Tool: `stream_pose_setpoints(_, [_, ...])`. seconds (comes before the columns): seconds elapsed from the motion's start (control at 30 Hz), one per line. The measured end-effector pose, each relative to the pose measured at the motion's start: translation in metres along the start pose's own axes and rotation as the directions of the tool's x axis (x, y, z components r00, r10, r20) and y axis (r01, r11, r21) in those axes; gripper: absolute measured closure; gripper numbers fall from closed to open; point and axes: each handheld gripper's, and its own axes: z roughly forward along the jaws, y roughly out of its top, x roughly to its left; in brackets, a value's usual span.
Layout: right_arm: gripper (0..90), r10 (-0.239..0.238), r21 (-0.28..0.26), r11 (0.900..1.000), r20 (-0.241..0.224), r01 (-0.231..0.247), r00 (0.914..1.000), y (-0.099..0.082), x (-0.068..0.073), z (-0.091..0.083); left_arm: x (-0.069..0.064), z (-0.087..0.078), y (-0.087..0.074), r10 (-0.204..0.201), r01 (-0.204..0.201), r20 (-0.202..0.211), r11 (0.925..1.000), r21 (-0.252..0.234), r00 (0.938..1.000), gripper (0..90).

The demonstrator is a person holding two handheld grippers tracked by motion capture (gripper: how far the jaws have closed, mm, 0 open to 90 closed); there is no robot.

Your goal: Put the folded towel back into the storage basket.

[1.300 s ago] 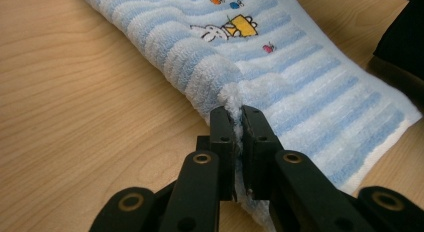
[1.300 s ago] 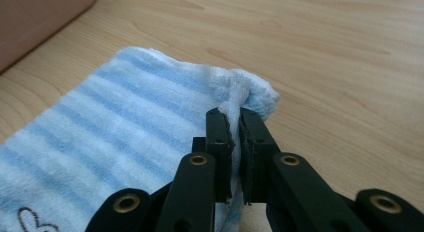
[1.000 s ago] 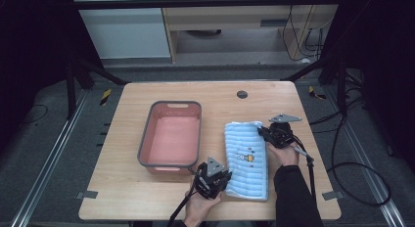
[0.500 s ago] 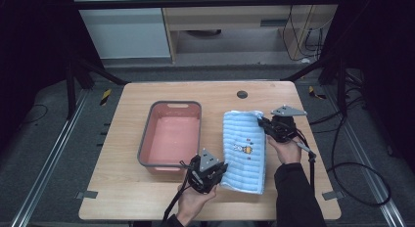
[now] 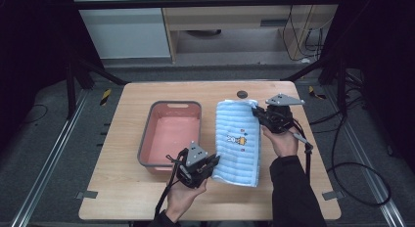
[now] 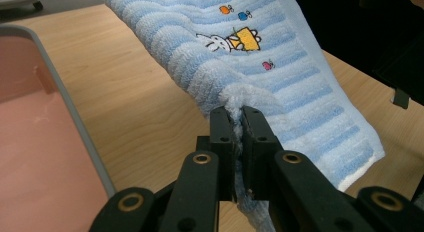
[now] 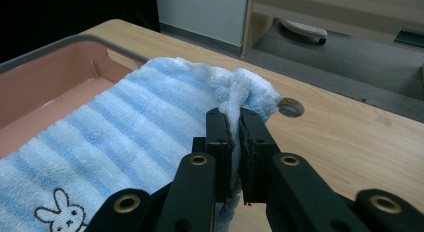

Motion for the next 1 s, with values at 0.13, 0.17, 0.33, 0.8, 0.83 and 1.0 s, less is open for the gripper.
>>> stream_pose_setpoints(0.13, [84.9, -0.016, -0.015, 0.9997, 0.005, 0.017, 0.9998, 0.013, 0.007, -0.002, 0.007, -0.008, 0.008, 0.002, -0.002, -0.010, 0.9998, -0.018, 0.9999, 84.9])
stream_pose_setpoints(0.17, [84.9, -0.017, -0.017, 0.9997, 0.006, 0.017, 0.9998, 0.016, 0.007, -0.002, 0.007, -0.008, 0.008, 0.002, -0.002, -0.010, 0.9998, -0.018, 0.9999, 84.9])
stream_pose_setpoints(0.33, [84.9, -0.017, -0.032, 0.9993, 0.008, 0.017, 0.9998, 0.024, 0.010, -0.003, 0.012, -0.017, 0.014, 0.011, -0.012, -0.028, 0.9994, -0.033, 0.9995, 84.9])
stream_pose_setpoints(0.8, [84.9, -0.031, -0.079, 0.9964, -0.006, 0.030, 0.9995, 0.056, 0.029, 0.002, 0.030, -0.042, 0.026, 0.018, -0.023, -0.065, 0.9961, -0.085, 0.9977, 85.0])
stream_pose_setpoints(0.83, [84.9, -0.037, -0.079, 0.9962, -0.007, 0.037, 0.9993, 0.058, 0.030, 0.003, 0.033, -0.045, 0.028, 0.016, -0.023, -0.073, 0.9952, -0.096, 0.9972, 85.0])
stream_pose_setpoints(1.0, [84.9, -0.044, -0.095, 0.9946, -0.021, 0.041, 0.9988, 0.071, 0.040, 0.009, 0.045, -0.057, 0.033, 0.012, -0.023, -0.098, 0.9936, -0.110, 0.9952, 85.0])
